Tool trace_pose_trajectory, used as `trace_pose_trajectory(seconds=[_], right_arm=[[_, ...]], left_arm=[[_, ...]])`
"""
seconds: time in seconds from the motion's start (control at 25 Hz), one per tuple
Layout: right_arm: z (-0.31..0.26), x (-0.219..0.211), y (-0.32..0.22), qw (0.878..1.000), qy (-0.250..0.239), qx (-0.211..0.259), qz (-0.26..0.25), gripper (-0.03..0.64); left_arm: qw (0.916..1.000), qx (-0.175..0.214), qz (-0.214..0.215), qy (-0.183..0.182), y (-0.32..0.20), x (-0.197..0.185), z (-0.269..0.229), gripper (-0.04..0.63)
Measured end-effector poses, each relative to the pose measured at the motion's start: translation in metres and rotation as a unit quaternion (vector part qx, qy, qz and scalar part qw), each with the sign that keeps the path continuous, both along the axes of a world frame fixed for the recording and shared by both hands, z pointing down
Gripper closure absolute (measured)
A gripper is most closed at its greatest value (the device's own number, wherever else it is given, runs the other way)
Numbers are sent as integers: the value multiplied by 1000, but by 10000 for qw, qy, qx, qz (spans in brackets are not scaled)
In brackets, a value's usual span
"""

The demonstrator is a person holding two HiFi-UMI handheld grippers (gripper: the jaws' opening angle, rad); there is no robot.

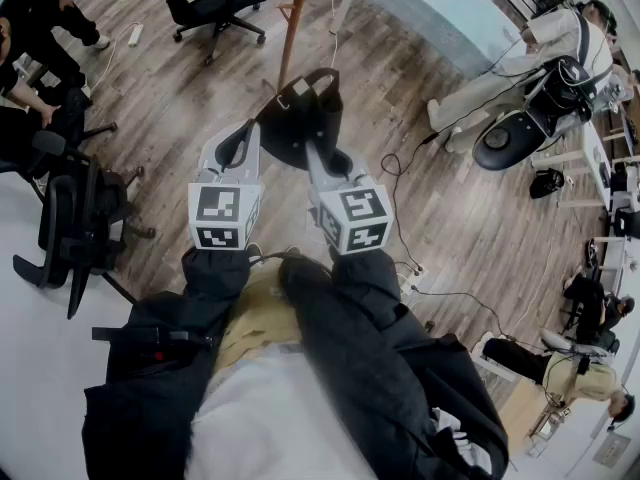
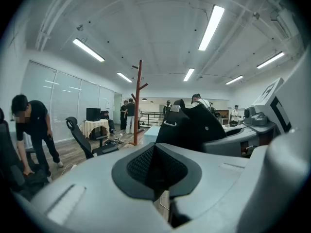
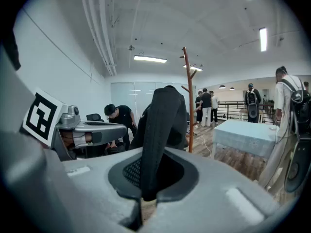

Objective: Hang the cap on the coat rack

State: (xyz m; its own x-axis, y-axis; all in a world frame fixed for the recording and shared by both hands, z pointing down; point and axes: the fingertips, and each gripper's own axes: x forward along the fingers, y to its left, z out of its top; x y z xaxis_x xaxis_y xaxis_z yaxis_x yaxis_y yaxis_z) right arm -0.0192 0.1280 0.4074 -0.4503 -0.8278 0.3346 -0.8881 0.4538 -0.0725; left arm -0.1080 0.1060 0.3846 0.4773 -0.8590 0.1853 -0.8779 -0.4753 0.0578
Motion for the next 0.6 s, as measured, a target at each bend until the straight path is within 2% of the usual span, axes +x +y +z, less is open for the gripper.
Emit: trace_pose_trajectory(seconds=[0.36, 0.6], right_arm=[[5, 0, 3, 9999, -47, -74, 116, 606], [16, -1, 7, 9992, 19, -211, 328, 606]], left_arm=[[9999, -139, -16, 34, 5, -7, 10, 598], [9995, -275, -120, 132, 7, -29, 21, 600]])
